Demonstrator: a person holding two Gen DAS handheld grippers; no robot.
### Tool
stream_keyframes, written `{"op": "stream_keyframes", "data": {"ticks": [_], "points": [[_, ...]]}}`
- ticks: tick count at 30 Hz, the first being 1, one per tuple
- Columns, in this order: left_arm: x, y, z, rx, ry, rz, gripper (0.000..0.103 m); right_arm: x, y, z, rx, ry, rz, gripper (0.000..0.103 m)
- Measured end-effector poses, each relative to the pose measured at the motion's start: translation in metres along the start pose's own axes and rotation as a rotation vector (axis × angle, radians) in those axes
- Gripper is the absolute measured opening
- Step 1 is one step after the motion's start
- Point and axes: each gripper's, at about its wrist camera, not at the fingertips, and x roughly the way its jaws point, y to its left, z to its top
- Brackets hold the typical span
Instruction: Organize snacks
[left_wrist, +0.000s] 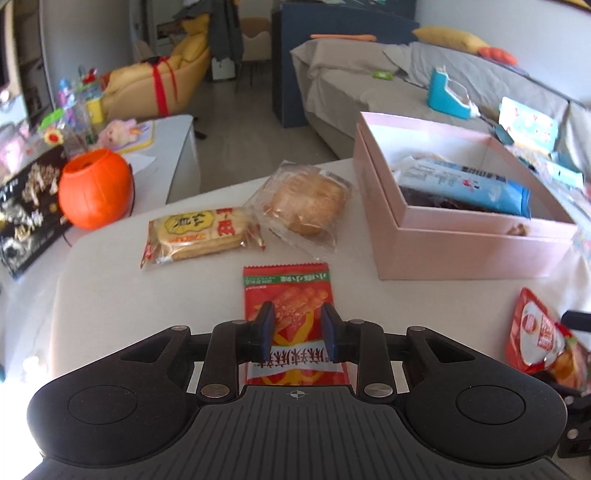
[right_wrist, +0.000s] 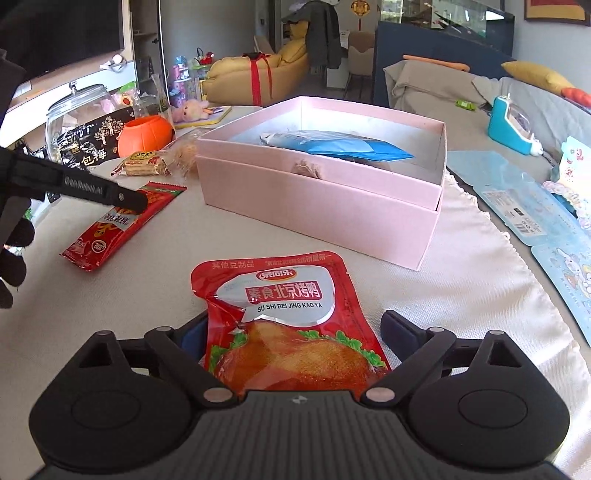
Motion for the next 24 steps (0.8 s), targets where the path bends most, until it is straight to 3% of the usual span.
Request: {"op": "stream_keyframes", "data": {"ticks": [3, 10, 14, 16, 20, 24], "points": [[0.001, -0.001, 0.001, -0.005, 0.008, -0.017, 0.033, 0.000, 0.000, 0.000, 0.002, 0.001, -0.004, 0.096], [0.003, -0.017, -0.004, 0.097, 0.003, -0.024, 0.054, 0.001, 0.000, 0.000, 0.003, 0.003, -0.003, 0.097], [0.004, -0.019, -0.012, 0.144, -0.033, -0.015, 0.055, 0.001, 0.001, 0.000, 0.003, 0.003, -0.003, 0.098], [0.006, -0.018, -0.015, 0.157, -0.045, 0.028, 0.056, 0.001, 0.001, 0.000, 0.003, 0.003, -0.003, 0.098], [0.004, -0.008, -0.016, 0.124, -0.051, 0.052, 0.058, 0.001, 0.001, 0.000, 0.003, 0.003, -0.003, 0.098], [0.003, 0.003, -0.014, 0.061, -0.034, -0.004, 0.060, 0.002, 0.001, 0.000, 0.001, 0.005, -0.001, 0.099]]}}
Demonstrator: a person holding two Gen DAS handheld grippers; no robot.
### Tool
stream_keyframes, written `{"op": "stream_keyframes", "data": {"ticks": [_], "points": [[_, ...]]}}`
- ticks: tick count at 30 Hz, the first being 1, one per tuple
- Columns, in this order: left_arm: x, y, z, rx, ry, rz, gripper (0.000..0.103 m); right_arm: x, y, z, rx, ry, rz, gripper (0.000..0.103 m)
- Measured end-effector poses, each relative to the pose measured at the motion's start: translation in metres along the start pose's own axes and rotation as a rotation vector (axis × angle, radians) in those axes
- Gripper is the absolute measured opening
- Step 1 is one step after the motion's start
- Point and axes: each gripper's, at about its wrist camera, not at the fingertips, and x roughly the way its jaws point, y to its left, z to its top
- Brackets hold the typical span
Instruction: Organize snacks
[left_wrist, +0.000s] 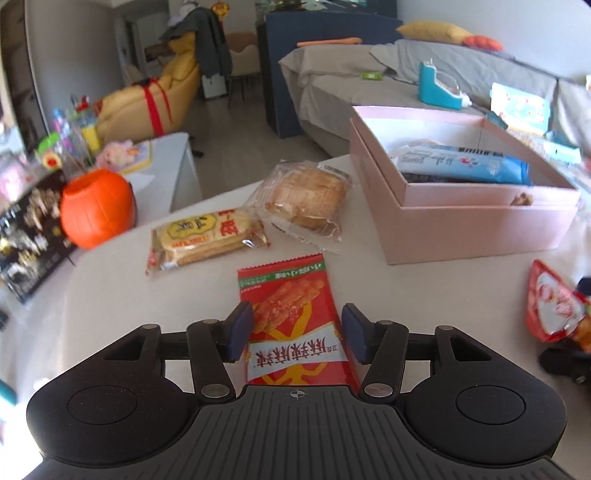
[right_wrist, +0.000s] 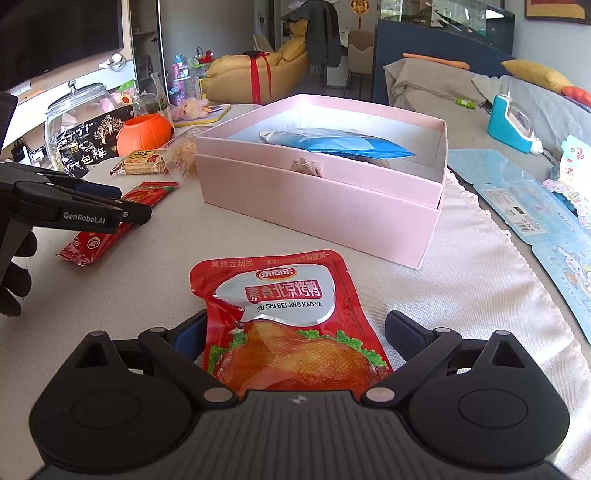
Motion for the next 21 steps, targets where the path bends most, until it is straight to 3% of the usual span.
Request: {"op": "stream_keyframes", "data": {"ticks": [4, 7, 15, 21], "points": [[-0.002, 0.010, 0.003, -0.056, 0.004, -0.068, 0.064, 0.000, 0.000, -0.001, -0.001, 0.000, 0.001, 0.099], [0.004, 0.017, 0.000, -0.076, 0.017, -0.029, 0.066, 0.000, 0.001, -0.001, 0.000, 0.000, 0.004, 0.100], [0.005, 0.016, 0.001, -0.091, 0.018, -0.011, 0.063, 0.003, 0.001, 0.000, -0.007, 0.008, 0.017, 0.103], [-0.016, 0.009, -0.016, -0.153, 0.012, -0.094, 0.059, 0.003, -0.001, 0.001, -0.016, 0.015, 0.028, 0.103]]}}
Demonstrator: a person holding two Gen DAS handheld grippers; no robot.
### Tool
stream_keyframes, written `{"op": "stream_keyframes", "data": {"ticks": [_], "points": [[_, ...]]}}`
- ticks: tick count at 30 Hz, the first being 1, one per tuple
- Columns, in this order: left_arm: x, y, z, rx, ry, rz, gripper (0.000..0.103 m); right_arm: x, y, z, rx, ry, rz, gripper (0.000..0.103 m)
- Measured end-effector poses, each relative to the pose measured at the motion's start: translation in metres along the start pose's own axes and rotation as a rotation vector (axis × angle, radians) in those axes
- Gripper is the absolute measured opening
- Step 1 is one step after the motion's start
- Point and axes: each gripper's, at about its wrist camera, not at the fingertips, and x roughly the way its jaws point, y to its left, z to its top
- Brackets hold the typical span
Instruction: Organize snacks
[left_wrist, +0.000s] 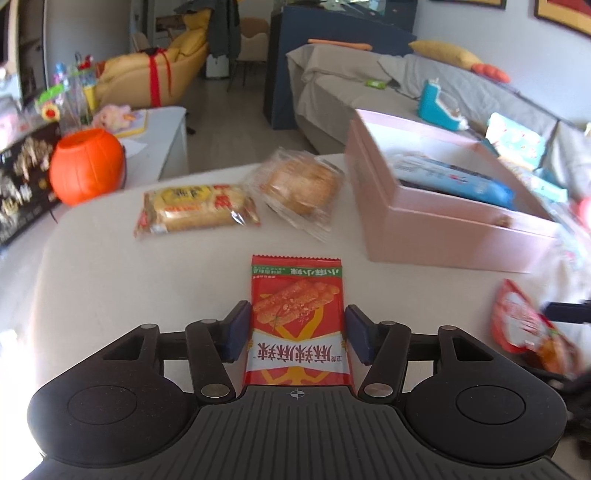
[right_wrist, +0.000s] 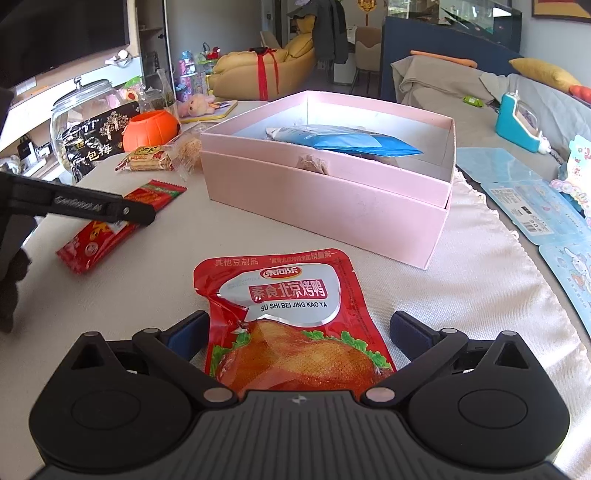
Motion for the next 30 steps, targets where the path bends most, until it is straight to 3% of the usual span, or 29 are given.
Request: {"op": "stream_keyframes", "data": {"ticks": [5, 11, 18, 25, 30], "points": [[-0.027, -0.019, -0.028, -0.012, 0.006, -0.051, 0.058, 0.001, -0.001, 0.004, -0.021, 0.016, 0.012, 0.103], [-0.039, -0.030, -0.051, -0.027, -0.055, -0.032, 0.058, -0.007, -0.002, 0.004, 0.028, 0.030, 0.043, 0.102], [-0.040, -0.037, -0.059, -0.006, -0.101, 0.000, 0.058, -0.046, -0.016, 0.017, 0.133, -0.075, 0.009, 0.086], [-0.041, -0.032, -0.061, -0.026, -0.114, -0.019, 0.058, -0.022, -0.032, 0.006, 0.280, 0.069, 0.063, 0.084], [-0.041, -0.032, -0.061, -0.024, -0.115, -0.019, 0.058, -0.022, -0.005, 0.007, 0.219, 0.082, 0.122, 0.084]]}}
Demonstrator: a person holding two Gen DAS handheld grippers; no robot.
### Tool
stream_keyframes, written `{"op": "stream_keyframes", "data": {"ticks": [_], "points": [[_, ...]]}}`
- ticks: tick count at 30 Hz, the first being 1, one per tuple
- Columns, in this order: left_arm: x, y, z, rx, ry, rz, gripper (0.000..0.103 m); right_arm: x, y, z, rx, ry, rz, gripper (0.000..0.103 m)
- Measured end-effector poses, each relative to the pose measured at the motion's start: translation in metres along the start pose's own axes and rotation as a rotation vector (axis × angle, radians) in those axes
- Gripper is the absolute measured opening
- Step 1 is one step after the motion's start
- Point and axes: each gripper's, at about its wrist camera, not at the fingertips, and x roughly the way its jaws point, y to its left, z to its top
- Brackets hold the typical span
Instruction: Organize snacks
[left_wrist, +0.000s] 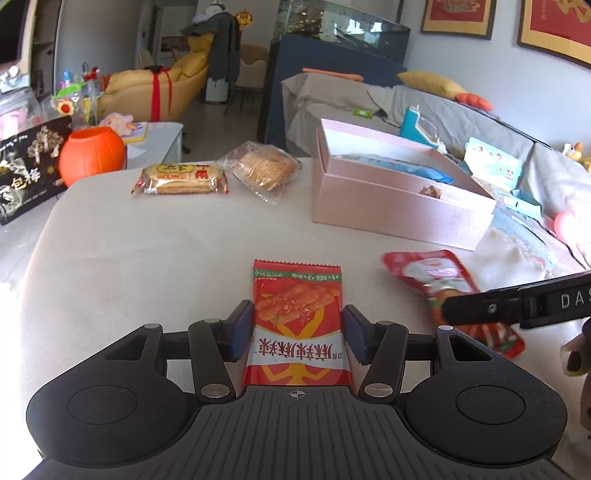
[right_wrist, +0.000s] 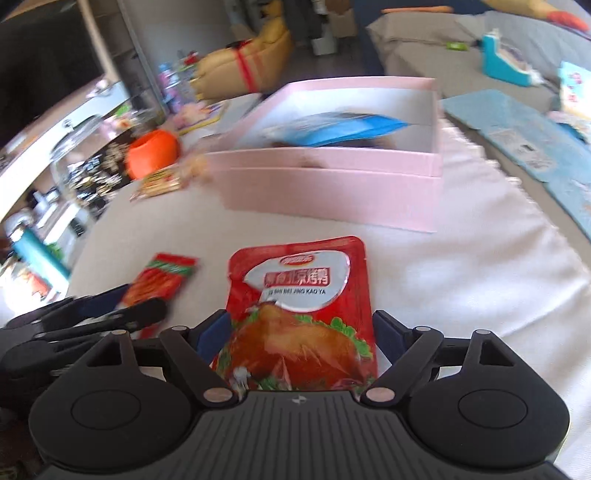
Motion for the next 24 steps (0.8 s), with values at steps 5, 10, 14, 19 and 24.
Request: {"op": "stream_keyframes", "data": {"ticks": [5, 10, 14, 19, 24], "points": [[0.000, 0.000, 0.000, 0.000, 0.000, 0.000, 0.058, 0.009, 0.019, 0.000, -0.082, 0.009, -0.033, 0.086], [-0.001, 0.000, 0.000, -0.002, -0.003, 0.000, 0.058, 0.008, 0.018, -0.002, -0.120, -0.001, -0.038, 0.089], [-0.001, 0.001, 0.000, -0.001, -0.004, 0.001, 0.058, 0.009, 0.013, -0.006, -0.132, -0.015, -0.008, 0.093], [-0.002, 0.001, 0.000, -0.011, -0.007, -0.006, 0.058, 0.016, 0.024, -0.006, -0.161, -0.014, -0.032, 0.103], [-0.002, 0.001, -0.001, -0.010, -0.008, -0.005, 0.058, 0.020, 0.011, 0.016, 0.016, 0.004, 0.012, 0.103]]}}
